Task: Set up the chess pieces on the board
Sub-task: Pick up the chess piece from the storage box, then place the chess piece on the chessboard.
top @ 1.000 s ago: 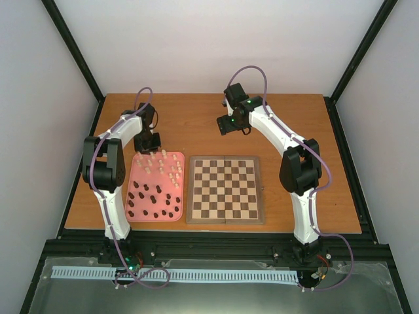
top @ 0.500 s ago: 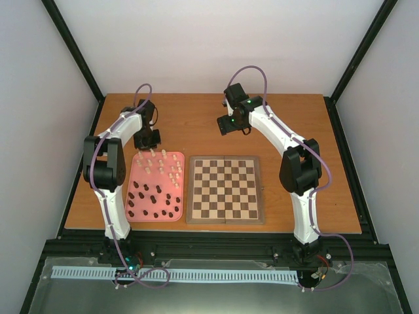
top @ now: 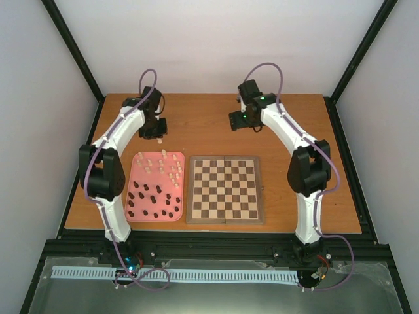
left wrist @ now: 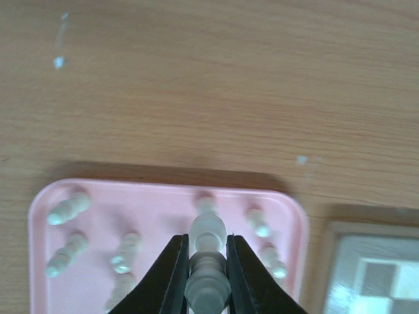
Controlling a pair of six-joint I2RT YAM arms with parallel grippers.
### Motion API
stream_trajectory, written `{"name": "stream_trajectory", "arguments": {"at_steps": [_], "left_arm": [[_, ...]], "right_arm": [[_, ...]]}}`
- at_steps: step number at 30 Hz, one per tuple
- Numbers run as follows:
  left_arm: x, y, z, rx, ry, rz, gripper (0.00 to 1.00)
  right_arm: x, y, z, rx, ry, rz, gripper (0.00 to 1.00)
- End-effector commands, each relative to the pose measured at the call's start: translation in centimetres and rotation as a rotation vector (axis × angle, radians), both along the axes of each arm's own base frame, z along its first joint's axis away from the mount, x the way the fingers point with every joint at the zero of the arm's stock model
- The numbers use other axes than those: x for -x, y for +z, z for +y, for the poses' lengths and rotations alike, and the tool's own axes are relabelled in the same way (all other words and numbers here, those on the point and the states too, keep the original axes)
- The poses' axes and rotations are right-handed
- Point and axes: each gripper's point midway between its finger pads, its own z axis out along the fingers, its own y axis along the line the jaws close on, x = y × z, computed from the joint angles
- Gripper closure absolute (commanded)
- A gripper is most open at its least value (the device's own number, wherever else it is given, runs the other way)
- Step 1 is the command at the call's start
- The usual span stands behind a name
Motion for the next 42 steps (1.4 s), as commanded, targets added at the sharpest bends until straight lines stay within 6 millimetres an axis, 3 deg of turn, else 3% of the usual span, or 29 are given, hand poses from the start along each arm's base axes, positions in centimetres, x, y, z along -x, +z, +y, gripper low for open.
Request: {"name": "stream_trajectory", "arguments": {"at_steps": [1, 8, 11, 12, 17, 22, 32, 38, 42], "left_arm": [[0.1, 4.7, -4.5, 0.053, -0.122, -0.104, 0.99], [2.8, 6.7, -13.6, 0.141, -0.362, -0.130, 0.99], [4.2, 7.0, -18.1, 0.170, -0.482, -0.141, 0.99], [4.7, 7.0, -19.5, 0.170, -0.522, -0.141, 0.99], [6.8, 6.3, -26.7, 0.159, -0.713, -0.113, 0.99], [9.4, 5.6, -32.0, 0.177, -0.841, -0.092, 0.99], [13.4, 3.7, -36.2, 0.167, -0.949, -0.057, 0.99], [15.1, 3.5, -35.9, 0.153, -0.965, -0.044, 0.99], [15.6, 2.3, -35.6, 0.121, -0.952, -0.055, 0.99]], "right_arm": [[0.3, 2.3, -4.1, -0.035, -0.124, -0.025, 0.05], [1.3, 1.1, -9.2, -0.035, -0.243, 0.003, 0.00], [2.2, 0.4, -10.4, -0.022, -0.264, 0.019, 0.00], [2.3, 0.3, -11.7, -0.022, -0.294, 0.020, 0.00], [3.3, -0.7, -13.7, -0.029, -0.332, 0.050, 0.00], [4.2, -0.9, -15.1, -0.029, -0.353, 0.057, 0.00], [5.3, -0.6, -16.4, -0.026, -0.366, 0.048, 0.00], [5.9, -0.7, -16.5, -0.031, -0.372, 0.046, 0.00], [6.3, -1.2, -16.7, -0.026, -0.380, 0.049, 0.00]]}}
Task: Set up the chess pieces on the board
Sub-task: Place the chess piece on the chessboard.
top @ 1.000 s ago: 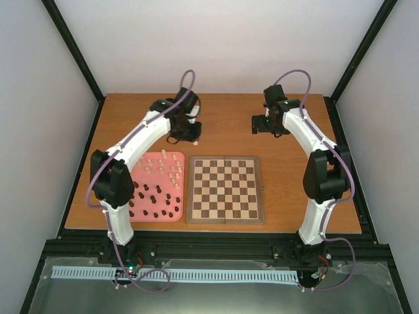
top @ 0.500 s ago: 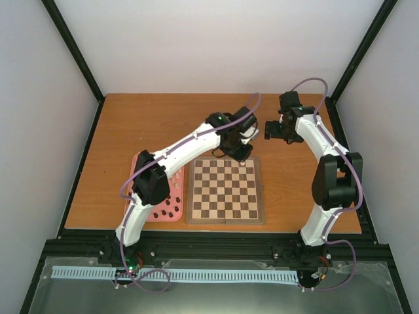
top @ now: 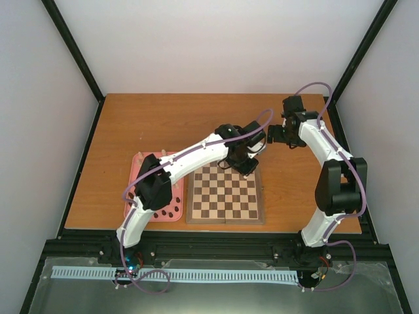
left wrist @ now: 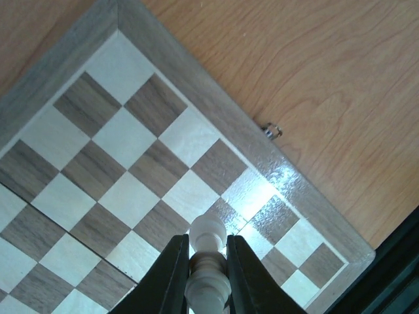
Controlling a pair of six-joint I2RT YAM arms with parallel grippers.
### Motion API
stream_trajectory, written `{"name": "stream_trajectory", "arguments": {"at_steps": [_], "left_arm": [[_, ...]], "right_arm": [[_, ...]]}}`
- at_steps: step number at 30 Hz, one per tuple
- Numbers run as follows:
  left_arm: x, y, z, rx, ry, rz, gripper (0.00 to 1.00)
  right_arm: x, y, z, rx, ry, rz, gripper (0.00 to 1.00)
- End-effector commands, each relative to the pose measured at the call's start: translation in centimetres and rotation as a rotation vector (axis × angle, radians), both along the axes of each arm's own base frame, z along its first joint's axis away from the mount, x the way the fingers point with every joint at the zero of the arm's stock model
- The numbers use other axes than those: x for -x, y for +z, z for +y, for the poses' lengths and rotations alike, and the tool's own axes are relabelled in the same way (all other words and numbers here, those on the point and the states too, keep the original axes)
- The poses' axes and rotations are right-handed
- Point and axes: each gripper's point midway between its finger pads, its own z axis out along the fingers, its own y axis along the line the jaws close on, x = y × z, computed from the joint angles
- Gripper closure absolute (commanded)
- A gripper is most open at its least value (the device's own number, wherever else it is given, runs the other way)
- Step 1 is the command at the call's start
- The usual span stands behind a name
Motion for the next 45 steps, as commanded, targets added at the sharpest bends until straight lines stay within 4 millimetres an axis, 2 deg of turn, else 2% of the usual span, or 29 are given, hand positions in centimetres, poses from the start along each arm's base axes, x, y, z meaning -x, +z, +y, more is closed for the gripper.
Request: {"name": "stream_trajectory", "arguments": {"at_steps": [1, 4, 15, 25, 30, 45], "left_arm": [[0.7, 0.7, -0.2, 0.008, -0.002, -0.061, 0.99], [0.5, -0.3, -0.4, 0.007, 0.011, -0.065, 0.99], [-0.3, -1.9, -2.4, 0.051, 0.034, -0.090, 0.99], [0.7, -4.2, -3.7, 0.030, -0.008, -0.064, 0.99], [0.7, -5.3, -3.6, 0.009, -0.005, -0.057, 0.99], [0.8, -6.3, -3.5, -0.013, -0.013, -0.046, 0.99]], "right_arm": [[0.2, 0.9, -0.4, -0.001, -0.014, -0.041, 0.00], [0.3, 0.8, -0.5, 0.001, -0.018, -0.040, 0.00], [0.4, 0.4, -1.4, 0.026, -0.021, -0.039, 0.00], [0.6, -0.3, -2.1, 0.023, -0.038, -0.030, 0.00], [0.8, -0.6, -2.4, 0.017, -0.045, -0.027, 0.00], [1.0, -1.1, -2.5, 0.002, -0.047, -0.018, 0.00]]}}
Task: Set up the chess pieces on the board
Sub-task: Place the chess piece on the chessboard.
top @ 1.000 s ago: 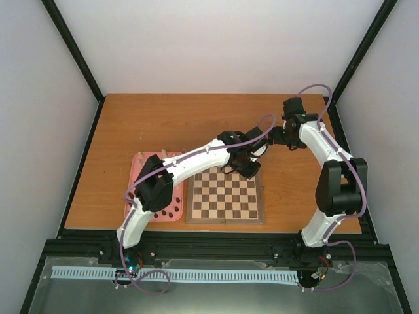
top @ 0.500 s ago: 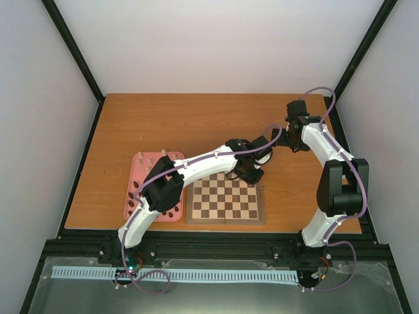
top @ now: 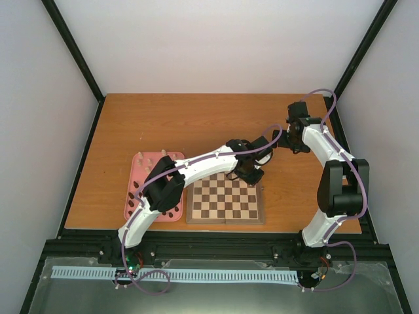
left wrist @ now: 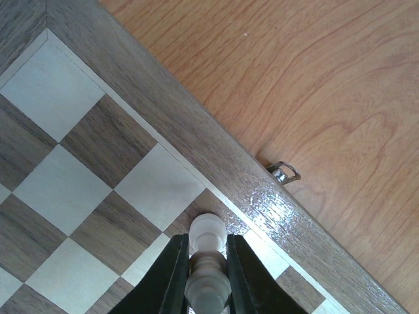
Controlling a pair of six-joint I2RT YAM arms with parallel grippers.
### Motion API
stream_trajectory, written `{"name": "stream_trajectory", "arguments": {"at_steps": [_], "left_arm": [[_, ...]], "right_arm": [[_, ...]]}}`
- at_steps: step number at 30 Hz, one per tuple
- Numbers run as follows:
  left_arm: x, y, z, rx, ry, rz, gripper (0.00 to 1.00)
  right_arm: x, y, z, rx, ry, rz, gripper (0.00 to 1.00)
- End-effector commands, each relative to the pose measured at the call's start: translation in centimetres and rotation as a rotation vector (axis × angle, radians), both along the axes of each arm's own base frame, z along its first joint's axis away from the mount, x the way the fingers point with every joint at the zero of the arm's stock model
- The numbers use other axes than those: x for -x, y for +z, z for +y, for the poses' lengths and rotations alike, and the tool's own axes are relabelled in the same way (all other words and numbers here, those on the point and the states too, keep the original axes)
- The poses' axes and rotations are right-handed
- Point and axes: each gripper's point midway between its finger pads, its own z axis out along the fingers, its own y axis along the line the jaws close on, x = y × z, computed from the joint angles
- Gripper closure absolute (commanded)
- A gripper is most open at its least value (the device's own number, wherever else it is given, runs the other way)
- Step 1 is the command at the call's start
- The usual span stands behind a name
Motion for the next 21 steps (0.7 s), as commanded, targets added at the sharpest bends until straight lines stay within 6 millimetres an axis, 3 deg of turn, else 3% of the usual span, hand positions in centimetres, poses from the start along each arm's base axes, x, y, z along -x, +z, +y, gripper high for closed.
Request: {"name": "stream_trajectory", "arguments": {"at_steps": [1, 21], "left_arm": [[0.34, 0.14, -0.98, 0.012, -0.019, -0.002, 0.99], [0.54, -0.01, -0.18, -0.021, -0.029, -0.004, 0.58]], "right_arm": [[-0.18, 1.14, -0.37, -0.005, -0.004, -0.040, 0.00], [-0.22, 1.28, -0.24, -0.014, 0.000, -0.041, 0.00]]}}
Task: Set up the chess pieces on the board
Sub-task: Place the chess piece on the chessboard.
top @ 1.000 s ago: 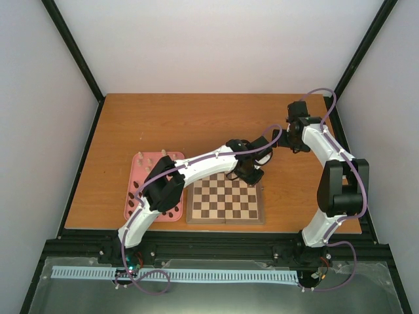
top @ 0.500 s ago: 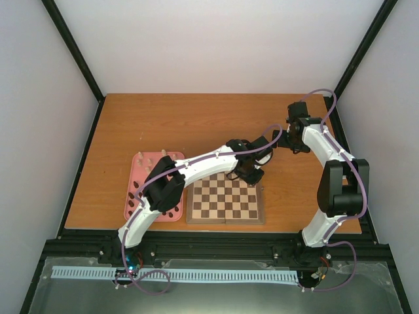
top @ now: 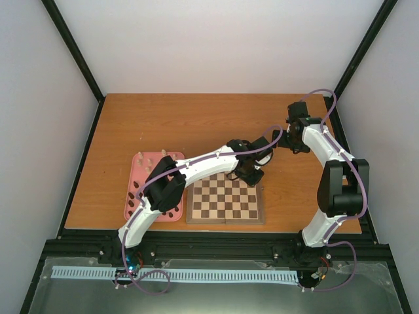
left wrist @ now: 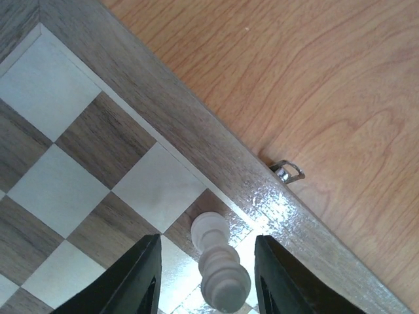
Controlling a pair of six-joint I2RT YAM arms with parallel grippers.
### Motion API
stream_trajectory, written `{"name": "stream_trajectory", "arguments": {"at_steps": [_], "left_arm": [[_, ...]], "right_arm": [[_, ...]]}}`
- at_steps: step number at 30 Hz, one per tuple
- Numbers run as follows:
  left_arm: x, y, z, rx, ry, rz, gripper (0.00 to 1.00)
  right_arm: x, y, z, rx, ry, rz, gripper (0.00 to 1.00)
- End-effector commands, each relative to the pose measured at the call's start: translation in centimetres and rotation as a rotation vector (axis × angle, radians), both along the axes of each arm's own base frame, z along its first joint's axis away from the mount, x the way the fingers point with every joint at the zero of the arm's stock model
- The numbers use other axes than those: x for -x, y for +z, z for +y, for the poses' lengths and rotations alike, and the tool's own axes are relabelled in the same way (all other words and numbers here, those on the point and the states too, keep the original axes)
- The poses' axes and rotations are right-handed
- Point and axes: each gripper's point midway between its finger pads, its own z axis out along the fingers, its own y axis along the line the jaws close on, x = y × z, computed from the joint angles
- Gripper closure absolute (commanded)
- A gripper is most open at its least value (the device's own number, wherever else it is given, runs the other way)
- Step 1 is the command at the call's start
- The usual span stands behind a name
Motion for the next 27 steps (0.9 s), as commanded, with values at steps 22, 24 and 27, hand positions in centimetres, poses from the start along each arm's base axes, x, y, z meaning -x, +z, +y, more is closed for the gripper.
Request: {"name": "stream_trajectory", "arguments": {"at_steps": [22, 24, 27], "left_arm": [[-3.8, 15.1, 5.9, 0.076, 0.102, -0.285, 0.12], [-5.9, 15.2, 8.9, 0.069, 0.196, -0.281, 0.12], [-9.2, 14.4, 14.5, 0.035, 0.356, -0.272, 0.14]], "right_arm": [[-0.5, 1.8, -0.3, -0.016, -0.002, -0.056, 0.00], [-0.5, 1.9, -0.2, -0.022, -0.002, -0.057, 0.00], [-0.5, 1.9, -0.2, -0.025, 0.001, -0.056, 0.00]]}}
